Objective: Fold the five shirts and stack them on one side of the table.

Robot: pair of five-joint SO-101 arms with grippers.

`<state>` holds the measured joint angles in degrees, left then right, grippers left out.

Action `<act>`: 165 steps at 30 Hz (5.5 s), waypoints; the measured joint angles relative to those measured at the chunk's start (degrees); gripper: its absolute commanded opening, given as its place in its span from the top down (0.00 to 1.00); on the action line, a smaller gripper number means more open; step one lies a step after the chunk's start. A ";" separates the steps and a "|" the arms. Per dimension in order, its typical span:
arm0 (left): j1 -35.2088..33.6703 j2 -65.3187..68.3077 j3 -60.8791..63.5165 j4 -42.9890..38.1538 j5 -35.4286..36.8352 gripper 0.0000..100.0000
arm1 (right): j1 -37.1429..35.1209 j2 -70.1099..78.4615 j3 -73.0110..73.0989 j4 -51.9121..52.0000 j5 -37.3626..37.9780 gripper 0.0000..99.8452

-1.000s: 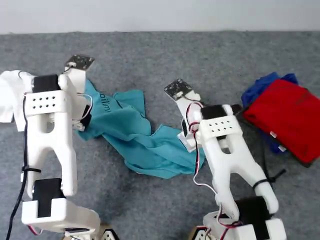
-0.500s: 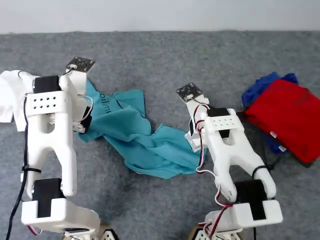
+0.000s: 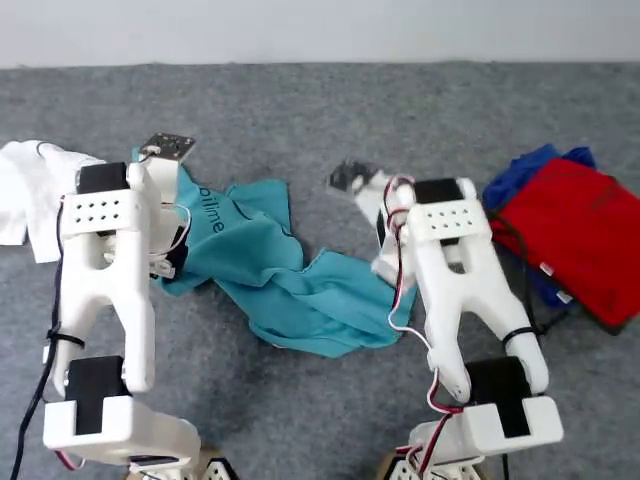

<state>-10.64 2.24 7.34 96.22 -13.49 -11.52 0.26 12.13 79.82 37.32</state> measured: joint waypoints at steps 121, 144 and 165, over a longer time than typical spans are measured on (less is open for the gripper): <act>9.05 -49.76 -28.22 3.25 10.73 0.99 | 38.42 -80.62 -12.66 -5.10 -25.32 0.99; 9.14 -40.97 -29.71 -2.64 10.73 0.99 | 42.46 -54.95 -34.90 -18.64 -31.30 0.99; 14.95 -8.18 -74.55 3.25 9.49 0.99 | 7.47 -35.78 -41.14 -4.04 -23.38 0.99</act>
<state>4.31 -5.93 -67.21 99.47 -4.00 -4.04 -35.52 -29.01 75.78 13.93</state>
